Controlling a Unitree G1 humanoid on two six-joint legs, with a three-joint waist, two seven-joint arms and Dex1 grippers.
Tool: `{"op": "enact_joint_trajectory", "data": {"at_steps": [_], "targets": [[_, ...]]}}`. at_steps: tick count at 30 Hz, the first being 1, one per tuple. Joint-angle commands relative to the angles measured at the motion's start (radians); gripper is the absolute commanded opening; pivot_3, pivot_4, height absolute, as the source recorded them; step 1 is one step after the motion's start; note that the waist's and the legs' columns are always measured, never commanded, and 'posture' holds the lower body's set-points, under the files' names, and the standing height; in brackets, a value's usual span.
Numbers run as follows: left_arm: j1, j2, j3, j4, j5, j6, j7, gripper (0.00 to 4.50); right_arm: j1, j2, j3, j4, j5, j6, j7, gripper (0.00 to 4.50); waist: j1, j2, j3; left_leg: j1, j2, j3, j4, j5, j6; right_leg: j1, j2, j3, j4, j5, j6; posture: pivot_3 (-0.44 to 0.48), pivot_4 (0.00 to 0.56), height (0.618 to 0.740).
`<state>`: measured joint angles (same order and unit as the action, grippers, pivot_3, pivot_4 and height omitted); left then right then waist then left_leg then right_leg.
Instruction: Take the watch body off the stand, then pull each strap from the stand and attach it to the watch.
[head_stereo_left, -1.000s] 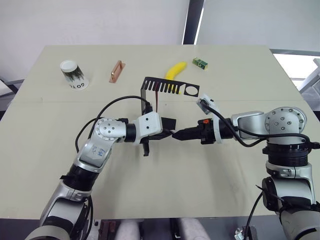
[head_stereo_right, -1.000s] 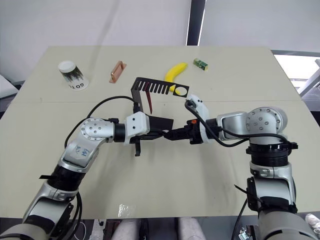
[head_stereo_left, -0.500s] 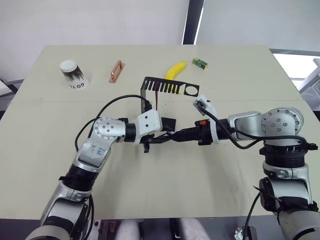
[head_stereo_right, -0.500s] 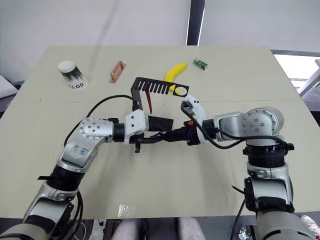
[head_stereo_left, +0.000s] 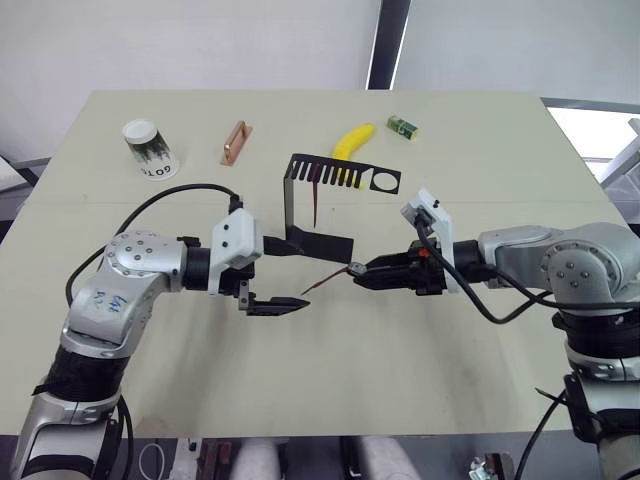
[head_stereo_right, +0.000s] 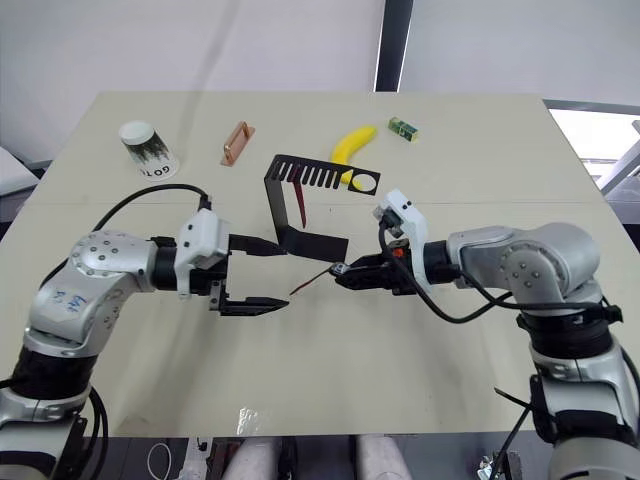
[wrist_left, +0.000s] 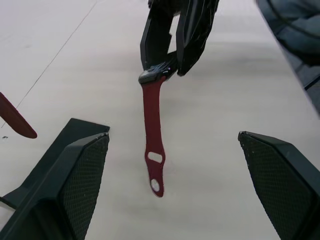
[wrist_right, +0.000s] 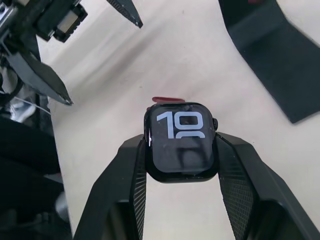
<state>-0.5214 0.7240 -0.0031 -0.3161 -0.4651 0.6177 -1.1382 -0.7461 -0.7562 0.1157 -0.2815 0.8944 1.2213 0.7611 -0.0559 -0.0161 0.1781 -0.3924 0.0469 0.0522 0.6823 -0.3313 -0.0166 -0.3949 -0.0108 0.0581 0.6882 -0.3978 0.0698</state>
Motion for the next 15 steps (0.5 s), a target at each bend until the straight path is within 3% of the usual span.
{"op": "enact_joint_trajectory", "data": {"at_steps": [1, 9, 15], "targets": [[0.002, 0.032, 0.03, -0.046, -0.049, 0.005, -0.016, 4.46, 0.045, -0.039, 0.015, -0.078, -0.08, -0.168, 0.115, 1.52, 0.0, 0.0, 0.0, 0.0, 0.0, 0.0, 0.0, 0.0, 0.0, 0.0, 0.0, 0.0, 0.0, 0.0, 0.0, 0.0, 0.15, 0.74], [0.028, 0.077, 0.023, -0.056, -0.055, -0.033, -0.033, 4.46, 0.169, -0.116, 0.066, -0.132, -0.326, -0.561, 0.291, 1.52, 0.001, 0.0, 0.0, 0.0, 0.0, -0.001, 0.0, 0.0, 0.0, 0.001, 0.0, 0.0, 0.0, 0.0, 0.0, 0.0, 0.15, 0.74], [0.023, 0.083, 0.01, -0.045, -0.055, -0.053, -0.037, 4.46, 0.21, -0.107, 0.067, -0.101, -0.456, -0.763, 0.33, 1.52, 0.0, 0.0, 0.0, 0.001, 0.0, 0.0, 0.0, 0.0, 0.0, 0.001, 0.0, 0.0, 0.0, 0.0, 0.0, 0.0, 0.15, 0.74]]}}
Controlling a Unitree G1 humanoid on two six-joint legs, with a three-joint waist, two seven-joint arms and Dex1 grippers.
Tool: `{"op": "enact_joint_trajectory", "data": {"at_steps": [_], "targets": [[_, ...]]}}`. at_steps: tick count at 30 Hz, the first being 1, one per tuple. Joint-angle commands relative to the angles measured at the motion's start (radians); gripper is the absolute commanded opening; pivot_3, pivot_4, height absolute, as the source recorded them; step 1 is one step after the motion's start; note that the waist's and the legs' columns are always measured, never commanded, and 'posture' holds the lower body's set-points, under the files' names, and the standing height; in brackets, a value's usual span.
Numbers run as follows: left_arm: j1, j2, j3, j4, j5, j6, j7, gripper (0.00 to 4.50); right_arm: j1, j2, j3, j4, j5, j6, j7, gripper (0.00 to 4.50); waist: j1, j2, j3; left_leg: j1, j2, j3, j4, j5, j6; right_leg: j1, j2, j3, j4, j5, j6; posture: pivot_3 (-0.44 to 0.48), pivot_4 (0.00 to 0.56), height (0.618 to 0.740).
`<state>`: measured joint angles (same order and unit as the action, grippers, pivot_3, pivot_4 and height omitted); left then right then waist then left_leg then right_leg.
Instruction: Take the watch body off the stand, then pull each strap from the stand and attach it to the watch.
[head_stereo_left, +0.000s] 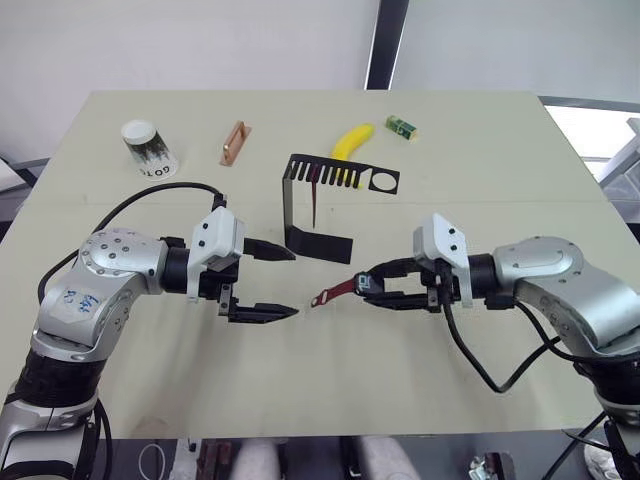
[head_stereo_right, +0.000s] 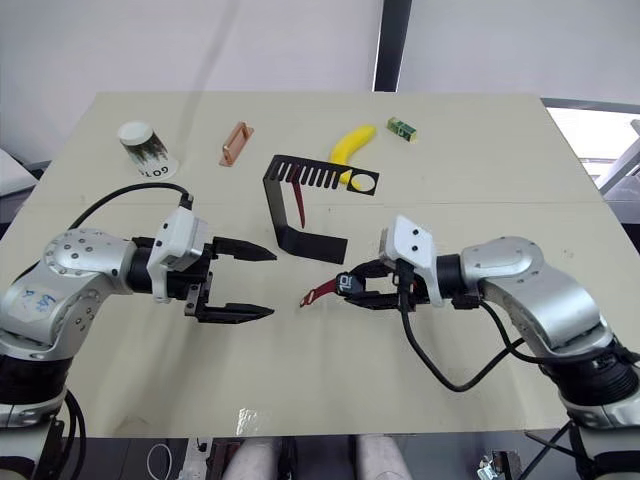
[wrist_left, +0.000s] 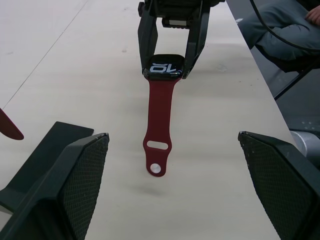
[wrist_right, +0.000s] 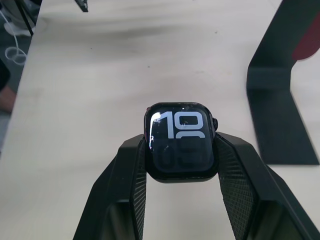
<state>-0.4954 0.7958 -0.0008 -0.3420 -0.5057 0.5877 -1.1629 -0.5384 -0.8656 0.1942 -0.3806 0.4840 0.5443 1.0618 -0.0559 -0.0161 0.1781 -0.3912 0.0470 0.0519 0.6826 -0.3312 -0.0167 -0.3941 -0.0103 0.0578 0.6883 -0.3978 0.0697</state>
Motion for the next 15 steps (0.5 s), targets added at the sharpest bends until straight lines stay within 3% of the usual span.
{"op": "enact_joint_trajectory", "data": {"at_steps": [1, 15], "targets": [[-0.002, 0.012, 0.005, -0.016, -0.011, -0.03, -0.016, 4.46, 0.003, 0.004, -0.012, 0.002, -0.058, -0.106, 0.034, 1.52, 0.0, 0.0, 0.0, 0.0, 0.0, 0.0, 0.0, 0.0, 0.0, 0.0, 0.0, 0.0, 0.0, 0.0, 0.0, 0.0, 0.15, 0.74], [-0.002, 0.012, -0.004, 0.014, 0.002, -0.071, -0.013, 4.46, 0.011, 0.026, -0.024, 0.011, -0.101, -0.186, 0.075, 1.52, 0.0, 0.0, 0.0, 0.0, 0.0, 0.0, 0.001, 0.0, 0.0, 0.0, 0.0, 0.0, 0.001, 0.0, 0.0, 0.0, 0.15, 0.74]]}}
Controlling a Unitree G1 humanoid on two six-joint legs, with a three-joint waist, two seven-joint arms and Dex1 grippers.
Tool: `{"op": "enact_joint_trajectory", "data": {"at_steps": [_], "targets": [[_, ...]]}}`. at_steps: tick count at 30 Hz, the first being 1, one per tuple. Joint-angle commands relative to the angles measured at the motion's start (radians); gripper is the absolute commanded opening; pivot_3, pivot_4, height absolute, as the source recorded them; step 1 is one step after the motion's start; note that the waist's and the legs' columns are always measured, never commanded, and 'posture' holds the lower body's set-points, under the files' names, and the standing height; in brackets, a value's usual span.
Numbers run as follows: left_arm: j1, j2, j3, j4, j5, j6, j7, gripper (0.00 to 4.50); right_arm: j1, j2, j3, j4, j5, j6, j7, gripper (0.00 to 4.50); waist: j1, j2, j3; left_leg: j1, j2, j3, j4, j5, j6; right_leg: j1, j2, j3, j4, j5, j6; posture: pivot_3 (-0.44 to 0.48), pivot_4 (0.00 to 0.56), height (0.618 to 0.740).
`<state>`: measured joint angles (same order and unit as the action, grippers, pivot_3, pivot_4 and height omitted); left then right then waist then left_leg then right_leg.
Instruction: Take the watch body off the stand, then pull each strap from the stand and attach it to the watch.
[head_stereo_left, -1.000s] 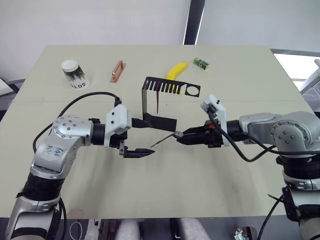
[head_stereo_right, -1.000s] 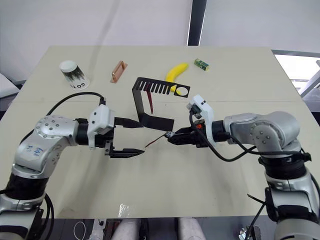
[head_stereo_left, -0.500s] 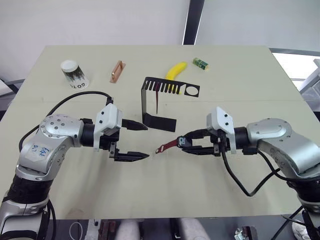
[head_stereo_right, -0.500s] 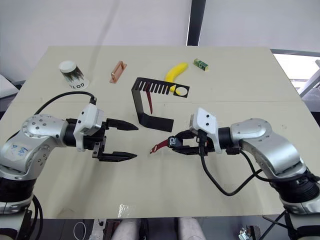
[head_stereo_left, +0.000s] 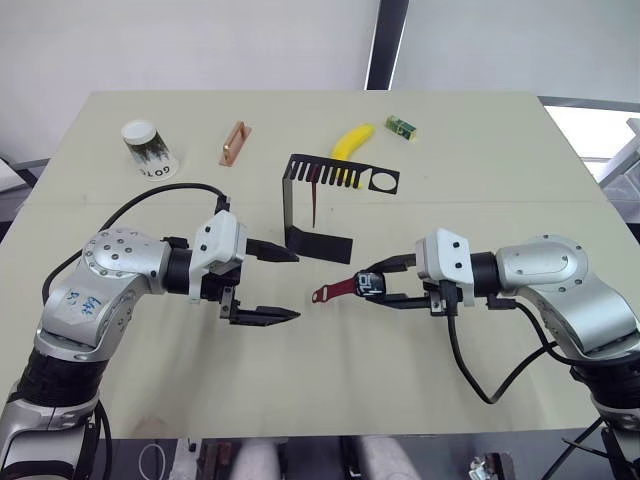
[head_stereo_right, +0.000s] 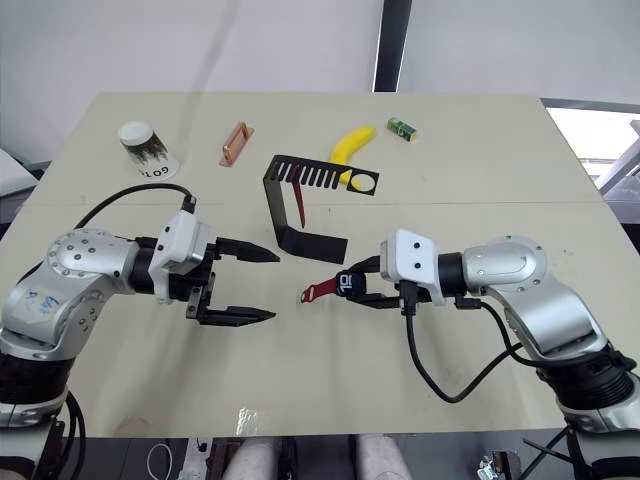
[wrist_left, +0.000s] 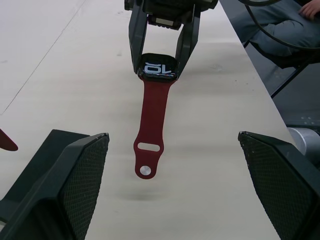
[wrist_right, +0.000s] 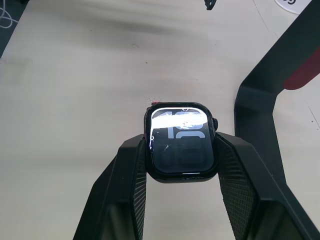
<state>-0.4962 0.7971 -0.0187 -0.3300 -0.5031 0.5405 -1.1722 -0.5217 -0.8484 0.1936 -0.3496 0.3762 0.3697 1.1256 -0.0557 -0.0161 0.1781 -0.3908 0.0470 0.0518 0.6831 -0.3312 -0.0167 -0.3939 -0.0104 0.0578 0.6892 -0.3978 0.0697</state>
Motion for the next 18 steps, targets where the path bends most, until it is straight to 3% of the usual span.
{"op": "enact_joint_trajectory", "data": {"at_steps": [1, 8, 18], "targets": [[0.002, 0.012, 0.015, 0.002, -0.002, -0.026, -0.005, 4.46, -0.006, 0.011, -0.023, -0.021, 0.007, -0.009, 0.011, 1.52, 0.0, 0.0, 0.0, 0.0, 0.0, 0.0, 0.0, 0.0, 0.0, 0.0, 0.0, 0.0, 0.0, 0.0, 0.0, 0.0, 0.15, 0.74], [0.08, 0.065, 0.039, -0.025, 0.005, -0.043, -0.012, 4.46, 0.015, 0.051, -0.004, -0.029, 0.004, -0.003, 0.0, 1.52, -0.002, 0.0, 0.0, 0.0, 0.0, 0.0, 0.0, 0.0, 0.0, 0.0, 0.0, 0.0, 0.0, 0.0, 0.0, 0.0, 0.15, 0.74], [0.266, 0.198, 0.1, -0.062, 0.041, -0.117, -0.046, 4.46, 0.077, 0.16, 0.159, 0.012, -0.134, -0.027, -0.038, 1.52, -0.002, 0.0, 0.0, 0.001, -0.001, -0.001, 0.0, 0.0, 0.0, 0.0, -0.001, 0.0, 0.001, 0.0, 0.0, 0.0, 0.15, 0.74]]}}
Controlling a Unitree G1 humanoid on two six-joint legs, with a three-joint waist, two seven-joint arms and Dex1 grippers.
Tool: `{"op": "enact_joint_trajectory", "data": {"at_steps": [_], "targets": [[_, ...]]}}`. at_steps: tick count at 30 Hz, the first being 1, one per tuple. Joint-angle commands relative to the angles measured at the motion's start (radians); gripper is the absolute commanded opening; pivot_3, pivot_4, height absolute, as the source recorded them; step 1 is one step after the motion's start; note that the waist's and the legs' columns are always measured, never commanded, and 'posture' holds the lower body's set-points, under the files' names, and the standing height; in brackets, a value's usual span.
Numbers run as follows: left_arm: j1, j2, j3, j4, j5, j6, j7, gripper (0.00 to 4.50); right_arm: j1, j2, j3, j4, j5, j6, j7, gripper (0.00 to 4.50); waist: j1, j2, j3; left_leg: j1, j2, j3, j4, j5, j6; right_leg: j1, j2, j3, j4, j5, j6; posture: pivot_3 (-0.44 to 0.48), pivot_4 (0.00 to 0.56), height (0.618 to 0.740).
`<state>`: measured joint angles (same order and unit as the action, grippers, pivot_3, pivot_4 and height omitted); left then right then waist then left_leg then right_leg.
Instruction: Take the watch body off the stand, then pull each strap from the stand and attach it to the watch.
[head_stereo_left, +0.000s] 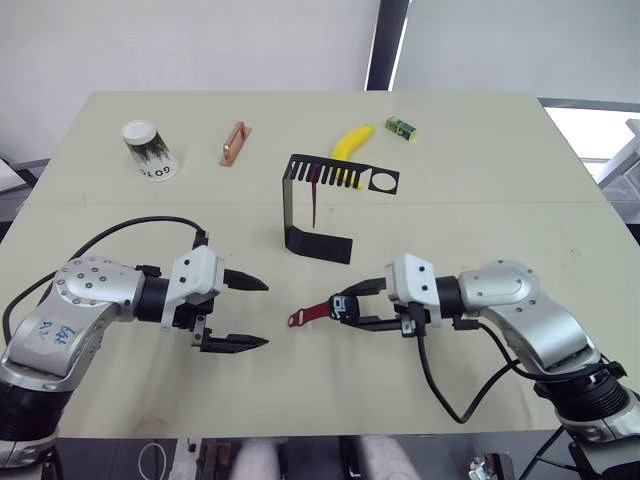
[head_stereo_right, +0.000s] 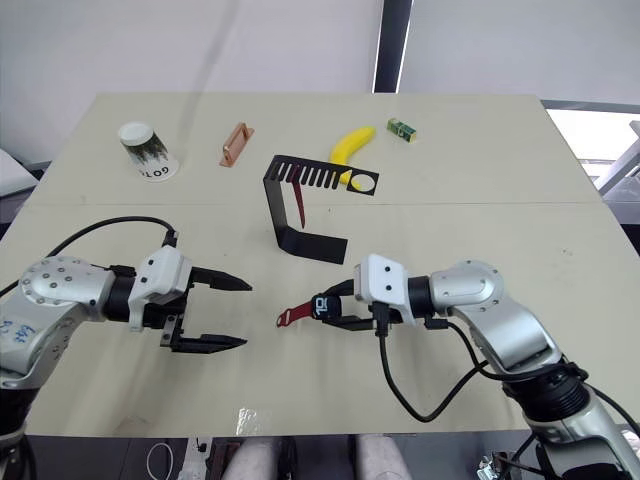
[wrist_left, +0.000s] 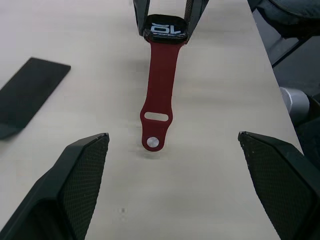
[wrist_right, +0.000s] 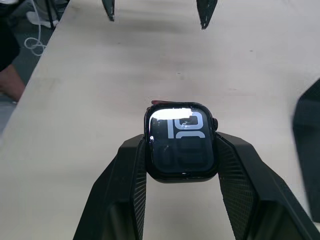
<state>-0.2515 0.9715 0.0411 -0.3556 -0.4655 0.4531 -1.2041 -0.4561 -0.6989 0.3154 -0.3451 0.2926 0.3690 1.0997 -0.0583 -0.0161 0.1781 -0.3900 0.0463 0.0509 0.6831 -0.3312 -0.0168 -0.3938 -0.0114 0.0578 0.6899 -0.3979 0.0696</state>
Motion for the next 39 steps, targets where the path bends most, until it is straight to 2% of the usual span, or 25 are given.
{"op": "enact_joint_trajectory", "data": {"at_steps": [1, 15, 25, 26, 30, 35, 39], "targets": [[0.029, 0.027, 0.042, -0.041, 0.002, -0.031, -0.01, 4.46, 0.019, 0.014, 0.052, 0.015, -0.07, -0.025, -0.016, 1.52, 0.002, 0.0, 0.0, 0.0, 0.0, 0.0, 0.0, 0.0, 0.0, 0.0, 0.0, 0.0, 0.0, 0.0, 0.0, 0.0, 0.15, 0.74], [0.058, 0.0, 0.013, -0.053, 0.029, -0.069, 0.032, 4.46, 0.11, 0.009, 0.075, -0.037, -0.18, 0.054, -0.072, 1.52, 0.001, 0.0, 0.0, 0.001, 0.0, 0.0, 0.0, 0.0, 0.0, 0.0, 0.001, 0.0, 0.001, 0.0, 0.0, 0.0, 0.15, 0.74], [0.023, -0.035, -0.017, -0.051, 0.027, -0.074, 0.034, 4.46, 0.168, 0.001, 0.053, -0.109, -0.174, 0.101, -0.108, 1.52, 0.002, 0.0, 0.0, 0.001, 0.0, 0.0, 0.0, 0.0, 0.0, 0.001, 0.001, 0.0, 0.001, 0.0, 0.0, 0.0, 0.15, 0.74], [0.022, -0.037, -0.018, -0.05, 0.027, -0.075, 0.032, 4.5, 0.174, -0.002, 0.048, -0.113, -0.172, 0.095, -0.108, 2.57, 0.002, 0.0, 0.0, 0.001, 0.0, 0.0, 0.0, 0.0, 0.0, 0.001, 0.001, 0.0, 0.001, 0.0, 0.0, 0.0, 0.15, 0.74], [0.036, -0.04, -0.007, -0.045, 0.028, -0.085, 0.032, 4.5, 0.195, -0.032, -0.019, -0.142, -0.115, 0.105, -0.085, 4.35, 0.002, 0.0, 0.0, 0.001, 0.0, 0.0, 0.0, 0.0, 0.0, 0.001, 0.001, 0.0, 0.001, 0.0, 0.0, 0.0, 0.15, 0.74], [0.136, -0.046, 0.114, -0.024, 0.005, -0.068, 0.081, 4.5, 0.267, -0.142, -0.232, -0.176, 0.071, 0.121, 0.023, 4.44, 0.002, -0.001, 0.0, 0.001, 0.0, 0.0, 0.0, 0.0, 0.0, 0.001, 0.001, 0.0, 0.001, 0.0, 0.0, 0.0, 0.15, 0.74], [0.262, -0.06, 0.287, 0.004, -0.036, -0.027, 0.122, 4.5, 0.36, -0.208, -0.441, -0.114, 0.177, 0.112, 0.074, 4.44, 0.004, -0.001, 0.0, 0.002, 0.0, -0.001, 0.0, -0.001, 0.001, 0.003, 0.001, -0.001, 0.0, 0.0, 0.0, 0.0, 0.15, 0.74]]}}
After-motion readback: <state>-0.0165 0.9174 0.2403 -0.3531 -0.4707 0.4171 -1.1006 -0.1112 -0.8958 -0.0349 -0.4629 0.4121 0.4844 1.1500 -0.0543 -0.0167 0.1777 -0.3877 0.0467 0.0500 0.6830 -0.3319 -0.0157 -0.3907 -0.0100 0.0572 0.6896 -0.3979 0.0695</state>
